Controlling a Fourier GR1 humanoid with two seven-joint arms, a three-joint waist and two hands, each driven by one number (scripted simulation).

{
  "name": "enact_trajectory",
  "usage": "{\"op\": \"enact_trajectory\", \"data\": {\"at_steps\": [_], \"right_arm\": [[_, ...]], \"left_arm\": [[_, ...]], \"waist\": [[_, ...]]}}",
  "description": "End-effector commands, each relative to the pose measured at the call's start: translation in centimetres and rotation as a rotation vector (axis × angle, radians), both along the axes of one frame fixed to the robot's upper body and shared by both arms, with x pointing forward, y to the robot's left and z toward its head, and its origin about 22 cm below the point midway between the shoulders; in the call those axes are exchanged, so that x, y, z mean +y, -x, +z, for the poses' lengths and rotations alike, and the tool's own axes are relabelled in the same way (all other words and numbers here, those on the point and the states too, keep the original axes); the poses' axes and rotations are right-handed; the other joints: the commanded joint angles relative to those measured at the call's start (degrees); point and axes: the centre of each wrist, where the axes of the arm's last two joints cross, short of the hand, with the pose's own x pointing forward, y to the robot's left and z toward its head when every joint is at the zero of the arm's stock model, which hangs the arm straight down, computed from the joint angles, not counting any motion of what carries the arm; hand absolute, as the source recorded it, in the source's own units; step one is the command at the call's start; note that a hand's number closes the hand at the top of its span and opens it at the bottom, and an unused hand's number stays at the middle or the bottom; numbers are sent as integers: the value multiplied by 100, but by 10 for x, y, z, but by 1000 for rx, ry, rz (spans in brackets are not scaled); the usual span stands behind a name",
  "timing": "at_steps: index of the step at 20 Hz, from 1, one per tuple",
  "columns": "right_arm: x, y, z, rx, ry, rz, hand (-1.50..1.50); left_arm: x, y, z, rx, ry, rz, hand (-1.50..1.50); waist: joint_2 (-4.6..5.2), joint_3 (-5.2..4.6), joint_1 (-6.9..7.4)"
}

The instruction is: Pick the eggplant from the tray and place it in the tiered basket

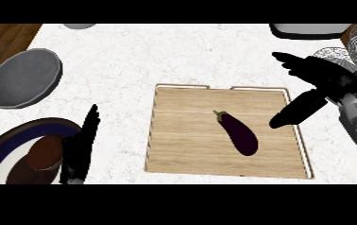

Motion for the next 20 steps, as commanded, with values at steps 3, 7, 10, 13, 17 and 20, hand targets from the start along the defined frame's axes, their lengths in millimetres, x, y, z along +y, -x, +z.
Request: {"op": "enact_trajectory", "data": {"at_steps": [3,7,10,13,17,20], "right_arm": [[38,4,-5,-5,86,20,-150],[49,7,-23,57,209,81,-150],[66,-4,-35,110,264,113,-150],[75,-9,-29,162,286,123,-150],[70,-1,-43,165,233,121,-150],[87,-11,-44,195,227,138,-150]], "left_arm": [[12,1,0,4,12,15,0],[7,-6,-18,17,19,6,0],[-10,7,-14,2,-22,-6,0],[-15,-9,-3,13,12,7,0],[-13,6,-14,21,-2,-3,0],[4,4,-23,26,-11,-6,0]], "waist": [[15,-8,-3],[23,-11,-29],[24,-9,30],[22,-9,16],[16,-7,-21],[26,-9,4]]}}
